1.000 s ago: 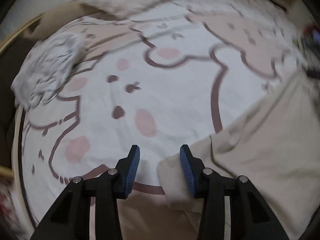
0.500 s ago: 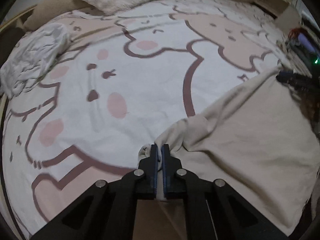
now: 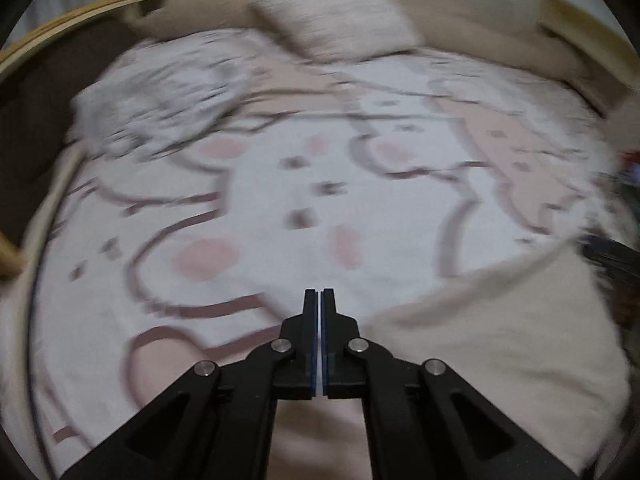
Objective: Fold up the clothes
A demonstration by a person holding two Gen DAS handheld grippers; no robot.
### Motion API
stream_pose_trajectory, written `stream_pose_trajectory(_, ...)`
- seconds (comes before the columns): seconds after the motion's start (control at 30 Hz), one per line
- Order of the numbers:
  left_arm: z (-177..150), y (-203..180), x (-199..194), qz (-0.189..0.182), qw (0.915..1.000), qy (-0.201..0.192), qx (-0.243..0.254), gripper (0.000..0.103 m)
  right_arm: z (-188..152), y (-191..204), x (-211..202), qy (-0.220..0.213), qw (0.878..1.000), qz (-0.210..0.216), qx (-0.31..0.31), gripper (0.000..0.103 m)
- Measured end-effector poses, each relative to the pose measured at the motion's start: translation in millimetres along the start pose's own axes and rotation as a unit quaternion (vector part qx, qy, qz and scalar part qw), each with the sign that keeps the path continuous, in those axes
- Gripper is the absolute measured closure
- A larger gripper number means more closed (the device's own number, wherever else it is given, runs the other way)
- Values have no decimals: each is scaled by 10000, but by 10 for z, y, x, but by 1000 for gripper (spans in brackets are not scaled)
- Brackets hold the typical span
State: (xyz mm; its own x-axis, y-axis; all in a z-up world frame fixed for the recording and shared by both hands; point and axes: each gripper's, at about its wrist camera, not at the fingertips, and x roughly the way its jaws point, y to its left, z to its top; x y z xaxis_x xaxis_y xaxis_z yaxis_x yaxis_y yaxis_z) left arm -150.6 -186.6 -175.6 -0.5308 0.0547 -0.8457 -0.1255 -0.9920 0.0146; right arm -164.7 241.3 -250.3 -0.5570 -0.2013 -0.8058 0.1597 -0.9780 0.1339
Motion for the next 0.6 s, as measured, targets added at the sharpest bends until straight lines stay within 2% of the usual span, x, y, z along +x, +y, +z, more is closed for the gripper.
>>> stream_pose_trajectory(0.03, -1, -141, -12, -202, 9996, -13, 178, 90, 6, 3, -3, 15, 10000, -3, -3, 42)
stream_pose_trajectory(0.07, -29, -300, 60, -156, 9987, 107, 473, 85, 20, 0, -21, 51, 10000, 27, 28, 42)
stream_pose_trajectory(0.1, -59, -461, 138, -92, 9967, 235, 775, 76, 51, -17, -62, 124, 9998, 105, 98, 42)
stream_pose_trajectory(0.13, -89, -622, 216, -29, 9935, 364, 1077, 72, 79, -65, -132, 164, 9991, 273, 266, 42)
stream_pose_trajectory(0.23, -165, -799, 414, 335, 9870, 718, 1395, 72, 107, -381, -506, -28, 9860, 1160, 1196, 42)
stream_pose_trajectory(0.3, -95, -877, 328, 223, 9888, 667, 1314, 72, 87, -639, -791, -215, 9770, 1427, 1571, 42)
stream_pose_trajectory(0.4, 132, -1142, 63, -50, 9936, 434, 1046, 66, 81, -990, -1127, -305, 9779, 1143, 1724, 42)
stream_pose_trajectory(0.47, 314, -1437, -127, -410, 9942, 252, 958, 62, 131, -1156, -1228, -102, 9809, 893, 1727, 42)
stream_pose_trajectory(0.6, 570, -2249, -285, -1215, 9858, 36, 1156, 61, 380, -1190, -1234, 282, 9895, 510, 1320, 44)
